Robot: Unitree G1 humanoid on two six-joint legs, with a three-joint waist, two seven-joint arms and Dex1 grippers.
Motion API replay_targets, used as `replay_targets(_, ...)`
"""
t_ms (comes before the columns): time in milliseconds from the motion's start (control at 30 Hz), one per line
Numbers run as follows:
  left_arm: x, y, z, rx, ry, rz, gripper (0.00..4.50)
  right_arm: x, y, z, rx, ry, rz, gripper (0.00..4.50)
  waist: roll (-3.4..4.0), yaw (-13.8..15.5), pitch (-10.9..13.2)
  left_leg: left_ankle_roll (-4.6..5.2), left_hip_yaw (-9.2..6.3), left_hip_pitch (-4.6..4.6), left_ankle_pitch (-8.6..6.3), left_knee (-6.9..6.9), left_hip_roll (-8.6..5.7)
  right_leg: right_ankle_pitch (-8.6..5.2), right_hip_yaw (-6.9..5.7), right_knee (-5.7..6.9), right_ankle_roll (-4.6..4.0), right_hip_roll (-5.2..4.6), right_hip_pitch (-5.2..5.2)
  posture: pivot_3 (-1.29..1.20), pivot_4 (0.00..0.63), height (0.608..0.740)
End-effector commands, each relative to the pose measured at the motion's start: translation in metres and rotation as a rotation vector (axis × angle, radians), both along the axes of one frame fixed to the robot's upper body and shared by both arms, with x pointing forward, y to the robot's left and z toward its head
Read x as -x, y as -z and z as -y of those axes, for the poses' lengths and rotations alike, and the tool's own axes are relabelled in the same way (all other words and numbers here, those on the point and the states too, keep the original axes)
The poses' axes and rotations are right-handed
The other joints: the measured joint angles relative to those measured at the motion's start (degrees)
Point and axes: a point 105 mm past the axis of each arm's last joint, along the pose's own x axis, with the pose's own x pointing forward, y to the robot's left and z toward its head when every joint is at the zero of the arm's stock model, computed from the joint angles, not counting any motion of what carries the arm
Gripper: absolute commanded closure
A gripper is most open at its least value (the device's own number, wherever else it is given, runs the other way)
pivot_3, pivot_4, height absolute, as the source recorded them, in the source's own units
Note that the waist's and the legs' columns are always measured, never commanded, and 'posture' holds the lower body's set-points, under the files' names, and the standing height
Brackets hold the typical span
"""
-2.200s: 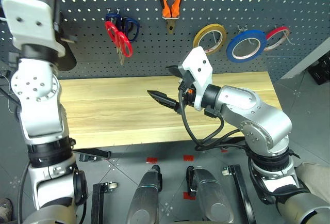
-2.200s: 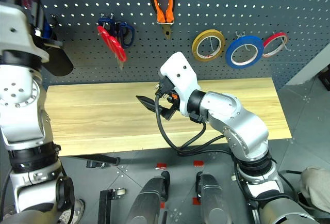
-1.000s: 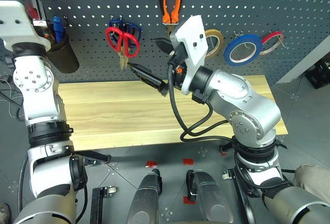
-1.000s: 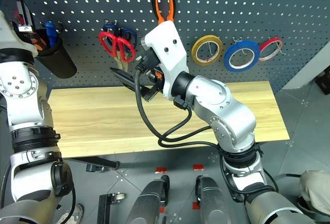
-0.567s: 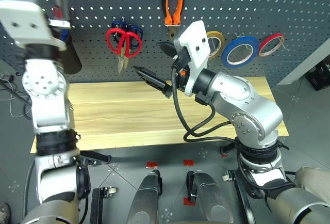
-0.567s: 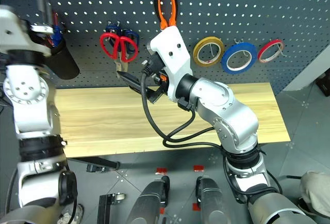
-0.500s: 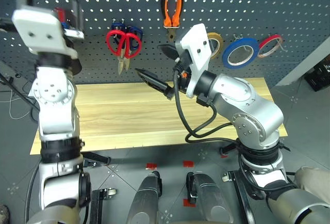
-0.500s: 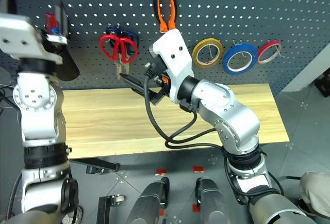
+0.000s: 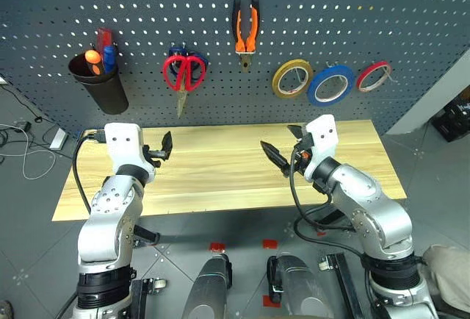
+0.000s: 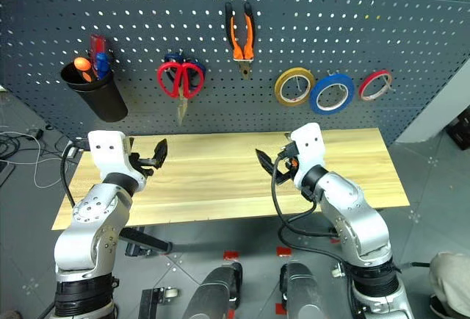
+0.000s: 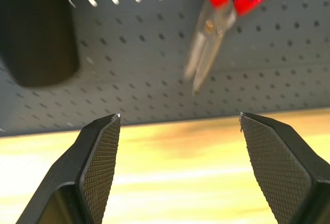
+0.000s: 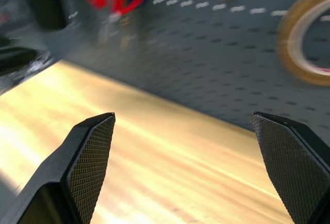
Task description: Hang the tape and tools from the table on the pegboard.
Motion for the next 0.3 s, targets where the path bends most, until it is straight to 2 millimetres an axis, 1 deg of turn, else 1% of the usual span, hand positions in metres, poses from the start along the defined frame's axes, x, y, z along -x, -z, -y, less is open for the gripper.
replay_targets(33,0.002,0.005,-0.002,0.001,0.031,0.009,0.62,-0.006,0.023,0.03,0.049,0.142,0.049,0.0,0.05,0.1,-0.8,0.0,0.01,0.01,0.0,-0.01,-0.01,0.0,0.02,-0.02,0.0,0.0,0.0,-0.01,0.147,0.74)
replay_targets(100,0.001,0.015,-0.005,0.022,0.044,-0.013,0.62,-0.006,0.045,0.043,0.068,0.171,0.016,0.0,0.1,0.3,-1.3,0.01,0.07,0.05,0.0,-0.02,-0.02,0.0,0.06,-0.02,0.0,0.0,0.02,0.0,0.13,0.74)
replay_targets(167,-0.002,0.023,-0.011,0.026,0.026,-0.027,0.62,-0.008,0.06,0.06,0.065,0.227,-0.017,0.0,0.18,0.4,-1.7,0.0,0.08,0.09,0.0,-0.02,0.0,0.0,0.07,0.01,-0.01,0.01,0.03,0.0,0.123,0.74)
replay_targets(233,-0.003,0.028,-0.015,0.038,0.004,-0.033,0.62,-0.011,0.071,0.078,0.072,0.296,-0.038,0.0,0.28,0.5,-2.2,0.0,0.1,0.17,0.01,-0.02,0.01,0.0,0.09,0.03,-0.01,0.02,0.09,0.01,0.116,0.74)
replay_targets(300,-0.004,0.029,-0.016,0.039,0.003,-0.014,0.62,-0.014,0.076,0.088,0.085,0.321,-0.042,0.0,0.28,0.5,-2.4,0.0,0.09,0.35,0.0,-0.03,0.02,-0.01,0.08,0.01,-0.02,0.02,0.3,0.01,0.108,0.74)
